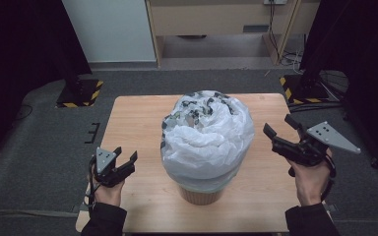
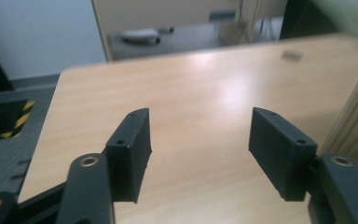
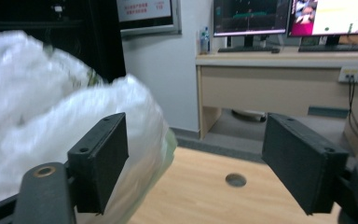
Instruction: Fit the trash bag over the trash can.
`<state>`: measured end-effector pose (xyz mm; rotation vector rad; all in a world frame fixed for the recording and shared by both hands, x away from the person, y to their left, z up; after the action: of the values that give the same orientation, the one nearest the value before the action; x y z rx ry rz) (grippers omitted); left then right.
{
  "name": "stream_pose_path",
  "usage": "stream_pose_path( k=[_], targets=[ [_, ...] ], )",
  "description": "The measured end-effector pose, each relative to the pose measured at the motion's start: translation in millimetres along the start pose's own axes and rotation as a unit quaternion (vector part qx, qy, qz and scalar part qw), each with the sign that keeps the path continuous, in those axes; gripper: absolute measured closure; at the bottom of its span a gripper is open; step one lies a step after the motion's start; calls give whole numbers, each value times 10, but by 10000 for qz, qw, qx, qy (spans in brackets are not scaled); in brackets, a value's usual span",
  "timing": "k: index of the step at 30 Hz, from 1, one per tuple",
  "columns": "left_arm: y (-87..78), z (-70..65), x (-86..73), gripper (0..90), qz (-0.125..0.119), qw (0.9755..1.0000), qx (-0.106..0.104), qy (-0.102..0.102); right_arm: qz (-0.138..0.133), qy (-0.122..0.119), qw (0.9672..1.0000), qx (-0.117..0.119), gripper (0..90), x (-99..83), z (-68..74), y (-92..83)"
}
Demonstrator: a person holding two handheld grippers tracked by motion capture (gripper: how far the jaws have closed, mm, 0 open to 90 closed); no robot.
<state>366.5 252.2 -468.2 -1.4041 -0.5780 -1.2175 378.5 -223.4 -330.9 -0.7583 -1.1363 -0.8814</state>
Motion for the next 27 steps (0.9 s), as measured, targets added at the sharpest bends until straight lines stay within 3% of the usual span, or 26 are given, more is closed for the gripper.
stream_pose_path(
  k=[4, 7, 8, 10, 12, 14, 17, 20, 22, 27],
  targets=[
    [73, -2, -248, 336, 390, 9992, -56, 40, -173, -95, 9998, 48, 250, 228, 26, 13],
    [138, -15, -322, 315, 603, 9981, -125, 43, -261, -208, 9993, 153, 255, 376, 84, 38],
    [167, -22, -348, 308, 657, 9977, -150, 46, -286, -229, 9991, 196, 301, 409, 103, 43],
    [215, -36, -394, 300, 739, 9970, -240, -40, -283, -209, 9979, 547, 360, 476, 188, 56],
    [250, -42, -429, 280, 799, 9964, -278, -84, -243, -314, 9974, 604, 375, 512, 254, 76],
    [280, -47, -457, 273, 875, 9956, -312, -123, -246, -344, 9963, 742, 447, 539, 320, 92],
    [327, -61, -503, 271, 1010, 9942, -355, -110, -169, -225, 9944, 1018, 502, 580, 413, 122],
    [384, -97, -551, 269, 1161, 9921, -453, -107, -108, -197, 9911, 1308, 551, 619, 509, 169],
    [415, -121, -570, 259, 1252, 9909, -498, 26, 31, -297, 9880, 1518, 571, 625, 587, 216],
    [462, -196, -602, 257, 1367, 9885, -635, 143, 409, -436, 9760, 2092, 653, 580, 823, 339]
  ],
)
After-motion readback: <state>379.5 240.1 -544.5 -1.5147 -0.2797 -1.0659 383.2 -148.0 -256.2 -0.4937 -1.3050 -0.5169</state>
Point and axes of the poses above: each handheld gripper's, and its own axes: y roughly forward along the jaws, x roughly out of its top, z roughly to its left, the point moved 5 cm from there along y, roughly forward along the jaws, and after that the axes turned 10 degrees about y, right-handed, at the moved point
